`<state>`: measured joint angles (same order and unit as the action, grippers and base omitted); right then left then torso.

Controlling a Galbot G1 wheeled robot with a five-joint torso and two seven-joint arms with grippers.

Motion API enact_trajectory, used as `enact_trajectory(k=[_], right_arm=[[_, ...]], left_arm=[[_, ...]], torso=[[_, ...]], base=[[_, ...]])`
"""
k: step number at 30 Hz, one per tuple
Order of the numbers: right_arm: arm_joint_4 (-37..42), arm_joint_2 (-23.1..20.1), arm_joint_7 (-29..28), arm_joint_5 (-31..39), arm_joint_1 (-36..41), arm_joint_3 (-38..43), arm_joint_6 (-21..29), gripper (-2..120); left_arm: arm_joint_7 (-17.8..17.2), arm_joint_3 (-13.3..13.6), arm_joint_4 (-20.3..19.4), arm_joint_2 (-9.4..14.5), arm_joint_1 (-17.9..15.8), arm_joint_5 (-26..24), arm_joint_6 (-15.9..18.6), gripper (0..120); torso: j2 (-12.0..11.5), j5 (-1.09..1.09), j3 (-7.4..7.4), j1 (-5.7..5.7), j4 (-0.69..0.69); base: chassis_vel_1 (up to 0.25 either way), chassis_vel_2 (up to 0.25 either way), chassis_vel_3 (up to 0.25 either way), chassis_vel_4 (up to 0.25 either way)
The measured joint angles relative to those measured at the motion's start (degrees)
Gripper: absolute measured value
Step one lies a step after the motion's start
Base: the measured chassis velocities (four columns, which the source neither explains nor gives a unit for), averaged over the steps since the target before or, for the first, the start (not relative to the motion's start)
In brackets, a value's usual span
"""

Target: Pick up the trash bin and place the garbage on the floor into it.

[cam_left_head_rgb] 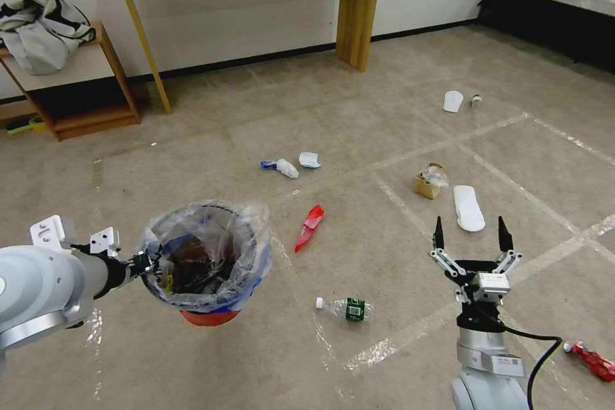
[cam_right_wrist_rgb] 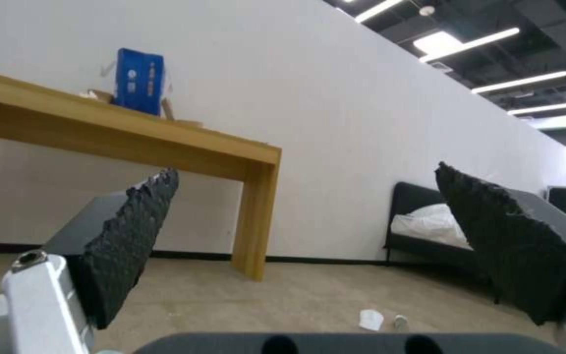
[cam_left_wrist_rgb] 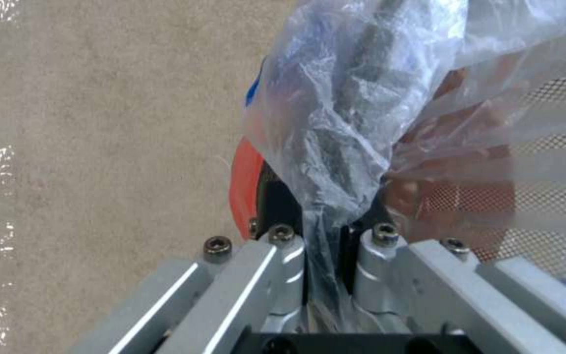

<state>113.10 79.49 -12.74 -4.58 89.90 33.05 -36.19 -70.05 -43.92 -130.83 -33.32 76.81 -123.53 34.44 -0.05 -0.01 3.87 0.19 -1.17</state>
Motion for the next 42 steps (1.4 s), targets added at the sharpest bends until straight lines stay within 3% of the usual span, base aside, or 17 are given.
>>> enact_trajectory(k=[23, 42], right_arm=[[0.04, -0.54, 0.73, -0.14, 0.13, 0.04, -0.12, 100], [-0.46, -0.52, 1.39, 0.47, -0.02, -0.01, -0.34, 100]], left_arm=[[-3.10, -0.88, -0.21, -0.56, 0.09, -1.85, -3.02, 4], [-4.28, -3.14, 0.48, -0.25, 0.16, -3.26, -3.88, 4]], torso=[[0.00, 0.00, 0.00, 0.00, 0.00], [0.00, 0.00, 0.00, 0.00, 0.00]], base=[[0.000, 0.000, 0.000, 0.000], [-0.028, 0.030, 0.027, -0.027]])
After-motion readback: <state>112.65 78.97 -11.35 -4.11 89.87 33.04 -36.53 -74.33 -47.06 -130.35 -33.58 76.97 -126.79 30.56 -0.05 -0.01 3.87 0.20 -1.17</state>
